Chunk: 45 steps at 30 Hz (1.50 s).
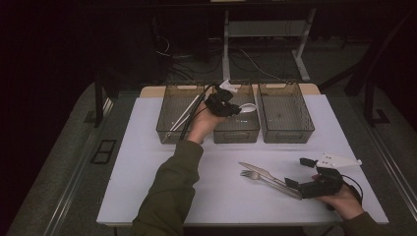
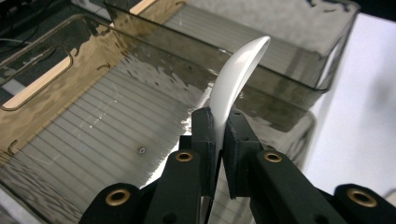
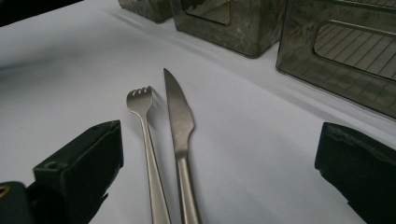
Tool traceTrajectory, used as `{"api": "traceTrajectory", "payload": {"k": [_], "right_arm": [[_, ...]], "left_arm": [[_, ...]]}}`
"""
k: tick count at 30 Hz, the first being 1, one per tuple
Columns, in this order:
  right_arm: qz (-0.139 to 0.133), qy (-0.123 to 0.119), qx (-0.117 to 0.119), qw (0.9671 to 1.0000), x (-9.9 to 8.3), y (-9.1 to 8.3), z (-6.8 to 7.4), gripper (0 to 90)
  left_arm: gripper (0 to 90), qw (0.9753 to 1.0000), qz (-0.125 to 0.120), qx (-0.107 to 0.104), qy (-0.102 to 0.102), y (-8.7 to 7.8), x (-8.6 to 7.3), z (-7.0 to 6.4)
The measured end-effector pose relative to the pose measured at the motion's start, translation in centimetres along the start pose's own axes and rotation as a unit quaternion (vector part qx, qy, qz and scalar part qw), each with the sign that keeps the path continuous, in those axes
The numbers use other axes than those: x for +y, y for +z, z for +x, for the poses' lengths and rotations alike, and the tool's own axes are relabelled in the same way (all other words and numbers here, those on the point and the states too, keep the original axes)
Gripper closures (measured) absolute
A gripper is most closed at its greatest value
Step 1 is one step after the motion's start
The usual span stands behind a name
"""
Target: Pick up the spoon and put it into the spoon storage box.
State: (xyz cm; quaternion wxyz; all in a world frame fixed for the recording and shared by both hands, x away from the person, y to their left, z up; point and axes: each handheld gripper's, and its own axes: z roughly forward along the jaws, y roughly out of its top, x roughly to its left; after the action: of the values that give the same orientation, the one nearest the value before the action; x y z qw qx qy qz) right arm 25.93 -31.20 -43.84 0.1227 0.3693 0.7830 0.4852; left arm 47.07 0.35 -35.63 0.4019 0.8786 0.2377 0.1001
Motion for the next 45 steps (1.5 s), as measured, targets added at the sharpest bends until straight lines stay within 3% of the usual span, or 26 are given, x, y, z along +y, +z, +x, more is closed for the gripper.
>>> {"api": "traceTrajectory", "payload": {"k": [7,11,15,25,35,42,45], "right_arm": [[-0.001,0.000,0.000,1.0000,0.0,-0.1,-0.1,1.0],[-0.002,0.001,0.002,1.0000,0.0,-0.1,-0.1,0.9],[-0.003,0.000,0.001,1.0000,0.0,-0.1,-0.1,0.9],[-0.005,0.002,0.000,1.0000,0.0,-0.3,-0.2,1.0],[-0.006,0.002,-0.001,1.0000,0.1,-0.3,-0.1,1.0],[-0.005,0.002,-0.001,1.0000,0.1,-0.3,-0.1,1.0],[-0.005,0.002,0.000,1.0000,0.1,-0.3,-0.1,1.0]], "left_arm": [[82.5,0.9993,0.032,0.005,-0.019,1.9,-0.2,0.9],[82.5,0.9980,0.061,0.012,-0.011,2.9,-0.3,1.2],[82.5,0.9962,0.085,0.013,-0.016,3.7,-0.5,1.1],[82.5,0.9914,0.130,0.019,-0.006,4.9,-0.8,0.9],[82.1,0.9886,0.149,0.006,-0.021,5.5,-1.2,0.8],[81.3,0.9884,0.149,0.000,-0.029,5.6,-1.3,0.9],[79.3,0.9901,0.135,-0.004,-0.037,5.4,-1.3,1.1]]}}
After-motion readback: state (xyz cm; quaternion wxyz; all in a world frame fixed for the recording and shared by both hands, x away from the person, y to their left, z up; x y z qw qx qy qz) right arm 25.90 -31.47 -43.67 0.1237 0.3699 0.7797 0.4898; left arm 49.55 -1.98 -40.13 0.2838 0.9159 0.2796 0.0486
